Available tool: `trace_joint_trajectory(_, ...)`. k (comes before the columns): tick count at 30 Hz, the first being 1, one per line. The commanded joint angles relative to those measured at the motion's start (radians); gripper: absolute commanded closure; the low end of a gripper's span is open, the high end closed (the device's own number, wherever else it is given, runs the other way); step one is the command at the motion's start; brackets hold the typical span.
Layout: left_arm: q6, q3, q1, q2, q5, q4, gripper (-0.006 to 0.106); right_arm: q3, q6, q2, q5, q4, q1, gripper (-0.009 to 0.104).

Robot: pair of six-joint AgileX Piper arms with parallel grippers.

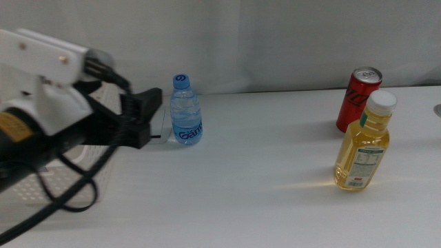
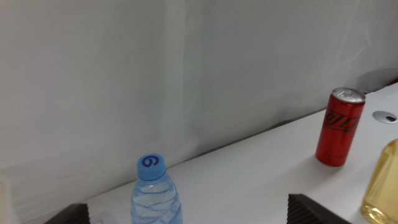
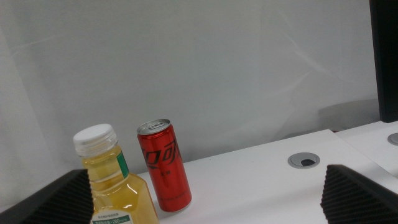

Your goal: Use arms to grab the bottles and put them into the dustbin to the left of the table.

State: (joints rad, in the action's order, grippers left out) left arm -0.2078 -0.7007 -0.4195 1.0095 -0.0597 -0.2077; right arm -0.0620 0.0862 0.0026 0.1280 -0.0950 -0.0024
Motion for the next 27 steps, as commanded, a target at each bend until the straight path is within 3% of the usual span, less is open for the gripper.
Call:
trace_joint_trajectory(1,0.020,0.009,-0.022,0.078,0.102,-0.010,0.018,0.008,-0.006,-0.035,-0.009,0.005,-0.008,-0.008)
trace_joint_trajectory(21,0.148,0.100,-0.070,0.784,0.849,-0.017,0.017,0.008,-0.006,-0.035,-0.003,0.005,-0.008,-0.008)
trace_joint_trajectory(27,0.148,0.040,-0.070,0.907,0.921,-0.051,0.010,0.008,-0.006,-0.035,-0.001,0.006,-0.008,-0.008)
